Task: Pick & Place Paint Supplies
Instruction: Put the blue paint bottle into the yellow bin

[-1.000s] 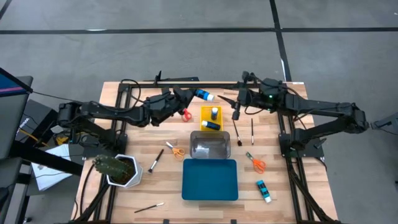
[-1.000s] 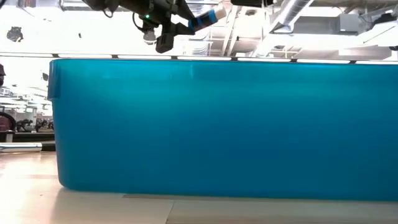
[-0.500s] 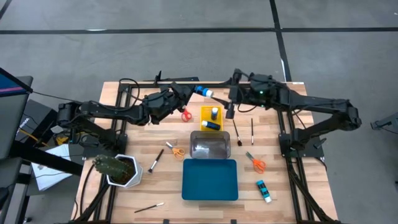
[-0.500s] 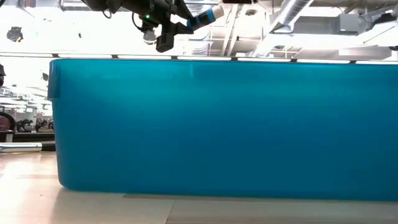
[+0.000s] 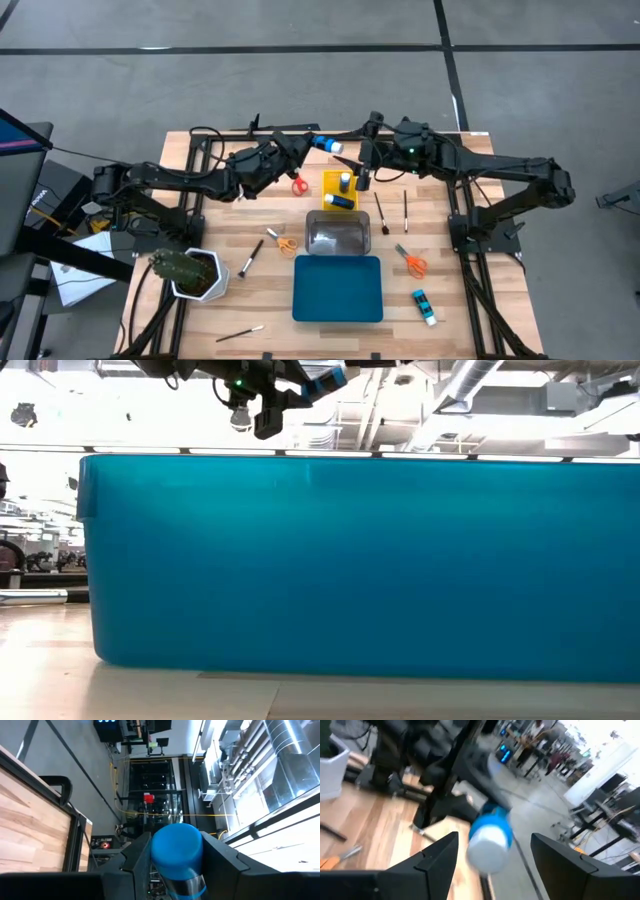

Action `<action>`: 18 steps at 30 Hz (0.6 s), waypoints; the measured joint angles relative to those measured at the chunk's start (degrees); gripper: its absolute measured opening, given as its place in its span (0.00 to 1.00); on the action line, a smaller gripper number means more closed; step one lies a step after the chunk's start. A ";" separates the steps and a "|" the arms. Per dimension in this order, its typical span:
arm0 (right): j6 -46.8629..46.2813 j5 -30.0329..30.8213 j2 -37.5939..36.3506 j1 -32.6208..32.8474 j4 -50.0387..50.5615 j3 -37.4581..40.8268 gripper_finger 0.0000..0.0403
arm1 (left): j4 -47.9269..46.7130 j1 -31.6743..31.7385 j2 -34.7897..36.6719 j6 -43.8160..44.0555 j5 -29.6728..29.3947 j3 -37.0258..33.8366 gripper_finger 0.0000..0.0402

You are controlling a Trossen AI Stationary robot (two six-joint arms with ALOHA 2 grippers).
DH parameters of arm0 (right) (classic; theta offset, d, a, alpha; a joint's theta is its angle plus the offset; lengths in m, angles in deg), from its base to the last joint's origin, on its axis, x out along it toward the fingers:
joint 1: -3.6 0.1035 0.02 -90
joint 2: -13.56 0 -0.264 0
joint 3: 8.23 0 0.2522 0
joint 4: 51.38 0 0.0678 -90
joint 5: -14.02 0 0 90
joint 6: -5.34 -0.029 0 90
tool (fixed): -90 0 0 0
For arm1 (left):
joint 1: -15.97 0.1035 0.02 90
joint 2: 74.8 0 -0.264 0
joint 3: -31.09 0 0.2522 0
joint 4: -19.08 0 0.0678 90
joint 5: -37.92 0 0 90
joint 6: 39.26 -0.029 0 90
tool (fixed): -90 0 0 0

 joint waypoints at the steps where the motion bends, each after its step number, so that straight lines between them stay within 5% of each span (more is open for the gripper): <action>1: 0.03 0.58 0.06 0.01 0.45 0.07 0.61 | 0.01 0.00 0.00 0.00 0.07 0.00 0.34; 18: 0.20 3.74 0.84 0.03 0.06 0.15 0.46 | 0.13 0.28 0.00 0.08 0.58 0.00 0.35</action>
